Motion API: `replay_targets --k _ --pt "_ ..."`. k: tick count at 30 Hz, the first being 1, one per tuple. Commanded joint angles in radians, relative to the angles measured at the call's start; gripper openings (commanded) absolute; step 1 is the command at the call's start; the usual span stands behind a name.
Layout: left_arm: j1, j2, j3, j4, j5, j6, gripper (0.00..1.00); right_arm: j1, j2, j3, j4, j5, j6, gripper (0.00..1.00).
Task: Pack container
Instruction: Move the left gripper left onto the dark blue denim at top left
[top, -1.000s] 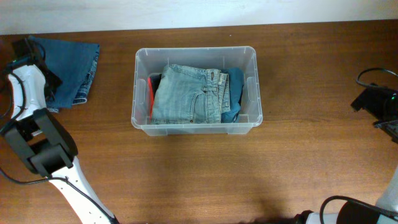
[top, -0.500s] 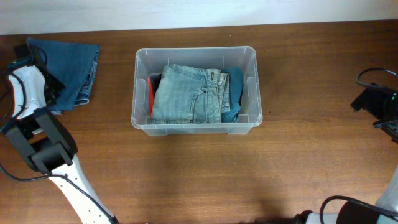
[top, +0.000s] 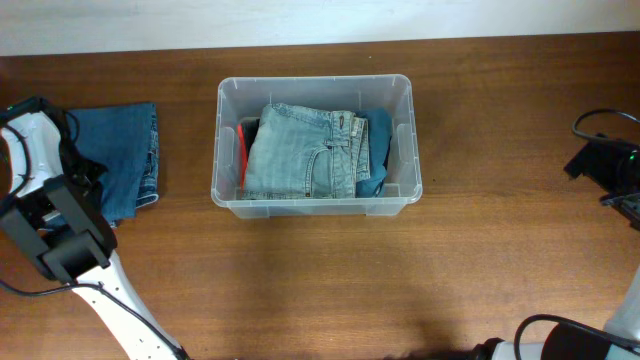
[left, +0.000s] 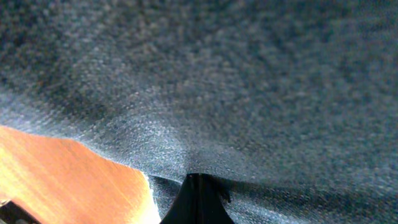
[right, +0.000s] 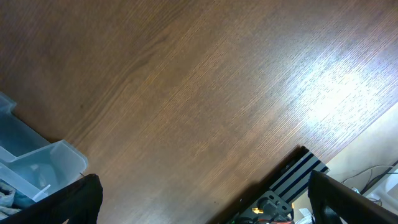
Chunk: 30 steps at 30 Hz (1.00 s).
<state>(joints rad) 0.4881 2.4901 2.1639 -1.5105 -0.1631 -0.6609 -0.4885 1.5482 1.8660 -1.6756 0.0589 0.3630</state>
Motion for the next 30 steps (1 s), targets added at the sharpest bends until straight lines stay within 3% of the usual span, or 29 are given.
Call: replay_targets --k 1,11,16,20,23,27,30 --pt "0.006 0.087 -0.037 0.012 0.141 -0.024 0.01 -0.005 -0.004 0.002 0.0 0.002 0.005 0.99" --pt "0.004 0.087 0.135 -0.123 0.168 0.032 0.01 -0.005 -0.004 0.002 0.0 0.002 0.005 0.99" --pt "0.002 0.078 0.344 -0.178 0.358 0.225 0.05 -0.004 -0.004 0.002 0.0 0.002 0.005 0.99" --pt "-0.01 0.031 0.354 -0.163 0.481 0.229 0.05 -0.004 -0.004 0.002 0.0 0.002 0.005 0.98" --pt "-0.01 0.008 0.354 -0.108 0.431 0.23 0.05 -0.005 -0.004 0.002 0.0 0.002 0.005 0.98" --pt "-0.01 0.002 0.354 0.046 0.133 0.252 0.05 -0.004 -0.004 0.002 0.0 0.002 0.005 0.99" --pt "-0.01 0.002 0.354 0.143 -0.008 0.256 0.05 -0.005 -0.004 0.002 0.0 0.002 0.005 0.98"
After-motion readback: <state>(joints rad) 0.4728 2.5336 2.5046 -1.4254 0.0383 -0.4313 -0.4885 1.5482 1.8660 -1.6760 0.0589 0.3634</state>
